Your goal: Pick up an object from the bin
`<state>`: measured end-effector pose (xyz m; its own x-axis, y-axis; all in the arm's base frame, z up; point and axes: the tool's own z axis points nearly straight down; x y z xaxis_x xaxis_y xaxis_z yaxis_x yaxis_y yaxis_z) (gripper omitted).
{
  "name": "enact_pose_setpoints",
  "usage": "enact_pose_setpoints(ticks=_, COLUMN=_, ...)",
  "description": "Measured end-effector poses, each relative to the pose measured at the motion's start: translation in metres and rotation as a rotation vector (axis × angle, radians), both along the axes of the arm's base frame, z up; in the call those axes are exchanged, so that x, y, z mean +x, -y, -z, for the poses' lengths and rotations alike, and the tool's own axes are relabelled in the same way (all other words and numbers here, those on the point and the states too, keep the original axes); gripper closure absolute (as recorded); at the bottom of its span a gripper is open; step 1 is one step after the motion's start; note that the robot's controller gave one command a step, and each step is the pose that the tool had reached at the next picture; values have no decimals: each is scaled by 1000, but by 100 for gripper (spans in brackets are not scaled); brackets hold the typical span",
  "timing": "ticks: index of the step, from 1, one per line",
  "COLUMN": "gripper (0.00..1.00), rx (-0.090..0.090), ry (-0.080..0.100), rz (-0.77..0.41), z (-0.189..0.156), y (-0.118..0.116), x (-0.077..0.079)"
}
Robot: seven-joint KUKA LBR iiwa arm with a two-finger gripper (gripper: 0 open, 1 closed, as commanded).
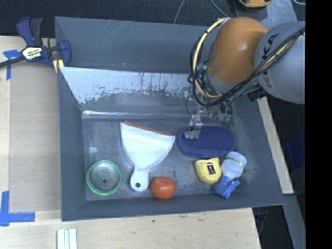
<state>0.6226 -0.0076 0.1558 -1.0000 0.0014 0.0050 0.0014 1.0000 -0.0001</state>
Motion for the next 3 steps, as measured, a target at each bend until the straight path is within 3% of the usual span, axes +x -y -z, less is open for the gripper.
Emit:
enact_pose_setpoints(ticks=1, gripper=0, rx=2, ry=-3, rz=-57, z=89, y=60, x=-35)
enact_pose_setpoints(ticks=2, gripper=100, rx=1, ry=7, rz=-61, z=82, y=58, x=-32)
enact_pose_setpoints(ticks=3, gripper=100, rx=-3, ry=20, rz=-3, z=3, y=124, x=-20)
